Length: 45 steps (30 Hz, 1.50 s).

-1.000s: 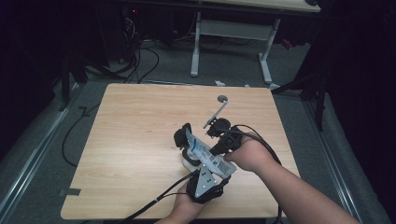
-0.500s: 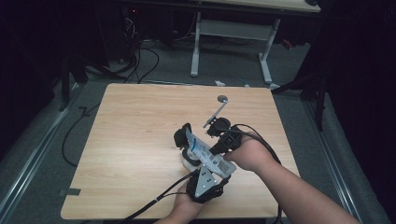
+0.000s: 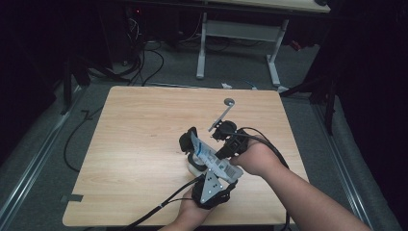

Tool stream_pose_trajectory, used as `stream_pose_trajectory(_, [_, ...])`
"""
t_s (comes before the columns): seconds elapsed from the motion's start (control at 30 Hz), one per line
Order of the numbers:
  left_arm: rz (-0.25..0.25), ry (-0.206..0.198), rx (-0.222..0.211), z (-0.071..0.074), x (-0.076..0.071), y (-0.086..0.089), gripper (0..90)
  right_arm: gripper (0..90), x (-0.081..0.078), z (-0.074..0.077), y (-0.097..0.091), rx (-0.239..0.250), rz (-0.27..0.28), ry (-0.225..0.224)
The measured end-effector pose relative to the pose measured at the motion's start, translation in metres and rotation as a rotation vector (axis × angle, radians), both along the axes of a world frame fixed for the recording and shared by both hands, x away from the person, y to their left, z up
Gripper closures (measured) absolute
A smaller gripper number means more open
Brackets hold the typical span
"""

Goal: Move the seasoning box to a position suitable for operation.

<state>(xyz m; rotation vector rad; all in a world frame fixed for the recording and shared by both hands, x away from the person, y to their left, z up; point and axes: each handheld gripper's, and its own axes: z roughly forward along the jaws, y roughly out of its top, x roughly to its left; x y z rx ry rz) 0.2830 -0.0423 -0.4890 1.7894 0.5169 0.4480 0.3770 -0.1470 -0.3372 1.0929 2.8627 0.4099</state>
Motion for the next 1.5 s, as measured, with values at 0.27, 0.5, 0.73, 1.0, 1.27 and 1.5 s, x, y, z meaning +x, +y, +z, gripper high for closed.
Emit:
stream_pose_trajectory(0.27, [0.003,-0.001,0.000,0.0006,0.0001,0.0007,52.1,90.0,0.0006,0.0000,0.0018,-0.004,0.003,-0.006])
stream_pose_trajectory(0.5, [0.002,-0.002,-0.003,0.0007,0.0000,0.0001,52.1,90.0,0.0006,-0.0002,0.0012,-0.002,0.001,-0.006])
stream_pose_trajectory(0.73, [0.001,-0.005,-0.002,0.0014,-0.0002,-0.0001,52.2,90.0,0.0004,0.0004,0.0004,0.000,-0.002,-0.002])
stream_pose_trajectory(1.0, [0.001,-0.009,0.001,0.0026,-0.0004,-0.0009,52.3,90.0,0.0009,0.0013,-0.0009,-0.002,-0.002,-0.001])
stream_pose_trajectory(1.27, [0.004,-0.010,0.001,0.0039,0.0004,-0.0005,52.4,90.0,0.0021,0.0018,-0.0005,0.003,0.002,-0.007])
stream_pose_trajectory(1.5, [0.003,-0.009,-0.005,0.0045,0.0002,-0.0012,52.4,90.0,0.0024,0.0021,-0.0008,0.002,0.000,-0.006])
